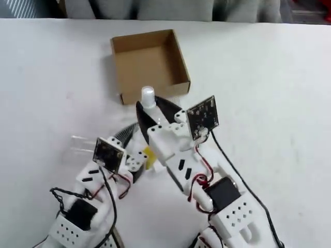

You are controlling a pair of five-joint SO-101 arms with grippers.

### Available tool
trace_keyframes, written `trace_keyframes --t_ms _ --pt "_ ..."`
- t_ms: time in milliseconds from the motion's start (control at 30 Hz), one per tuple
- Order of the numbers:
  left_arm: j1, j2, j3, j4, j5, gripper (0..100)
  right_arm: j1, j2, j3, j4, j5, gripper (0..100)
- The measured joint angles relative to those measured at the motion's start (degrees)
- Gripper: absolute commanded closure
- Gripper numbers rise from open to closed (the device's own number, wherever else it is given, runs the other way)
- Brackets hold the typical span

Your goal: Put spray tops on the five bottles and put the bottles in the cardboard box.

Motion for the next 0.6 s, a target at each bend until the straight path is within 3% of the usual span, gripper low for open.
trace_keyframes --t_ms 600 --pt "0.3 0.0 0.0 0.0 0.0 98 -4.1 -6.3 4.7 4.2 0.0 97.8"
